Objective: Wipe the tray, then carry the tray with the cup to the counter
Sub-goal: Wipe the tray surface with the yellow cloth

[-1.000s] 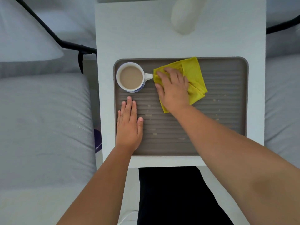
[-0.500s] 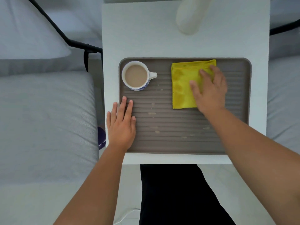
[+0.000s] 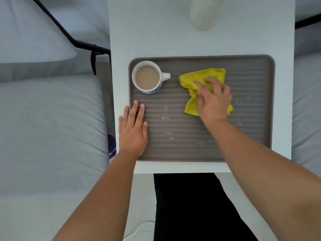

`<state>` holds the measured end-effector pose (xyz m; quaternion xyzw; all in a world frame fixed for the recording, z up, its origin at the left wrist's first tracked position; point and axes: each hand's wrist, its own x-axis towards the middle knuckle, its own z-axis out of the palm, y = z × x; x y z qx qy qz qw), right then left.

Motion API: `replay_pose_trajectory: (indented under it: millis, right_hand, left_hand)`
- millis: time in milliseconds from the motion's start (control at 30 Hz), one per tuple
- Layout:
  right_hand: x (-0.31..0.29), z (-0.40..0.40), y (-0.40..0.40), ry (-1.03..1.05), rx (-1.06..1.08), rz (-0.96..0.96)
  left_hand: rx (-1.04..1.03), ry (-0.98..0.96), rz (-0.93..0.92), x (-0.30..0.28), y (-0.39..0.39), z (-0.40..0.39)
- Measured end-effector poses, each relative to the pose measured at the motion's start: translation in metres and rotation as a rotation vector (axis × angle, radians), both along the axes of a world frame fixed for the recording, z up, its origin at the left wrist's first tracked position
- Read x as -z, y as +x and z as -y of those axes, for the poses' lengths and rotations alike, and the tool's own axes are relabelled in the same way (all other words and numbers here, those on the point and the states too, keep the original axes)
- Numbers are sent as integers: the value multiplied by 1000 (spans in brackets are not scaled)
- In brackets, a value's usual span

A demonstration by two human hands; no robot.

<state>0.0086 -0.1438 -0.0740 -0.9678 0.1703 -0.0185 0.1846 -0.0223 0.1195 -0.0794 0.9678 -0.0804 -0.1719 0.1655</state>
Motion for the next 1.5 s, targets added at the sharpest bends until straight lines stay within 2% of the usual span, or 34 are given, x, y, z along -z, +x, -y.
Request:
replay_pose_trajectory:
  millis: [200,333,433,700,1000,1100,1300,1433,1500]
  right_hand:
    - [0,71,-31,-19,356,-4]
    - [-3,50,-34,9,471,-4]
    - [-5,11,-32,28,406,-13]
    - [-12,-69,-9,38,16,-222]
    - [-17,-74,9,-43,-221,-272]
    - [-20,-49,6,-32,-168,-265]
    - [-13,23,-32,-73,109,-142]
    - [-7,10,-30,-61,236,-110]
    - [-8,-8,-16,-36,184,-124]
  left_hand:
    - [-21,-27,4,1,1,1]
    - [-21,-30,15,2,1,1]
    - [-35,-43,11,0,1,3]
    - [-35,-58,21,0,1,3]
    - [-38,-54,17,1,0,2]
    - [-58,-54,9,-2,0,5]
    - [-58,-49,5,-1,0,4]
    - [-58,-44,17,1,-1,4]
    - [-52,-39,20,1,-1,4]
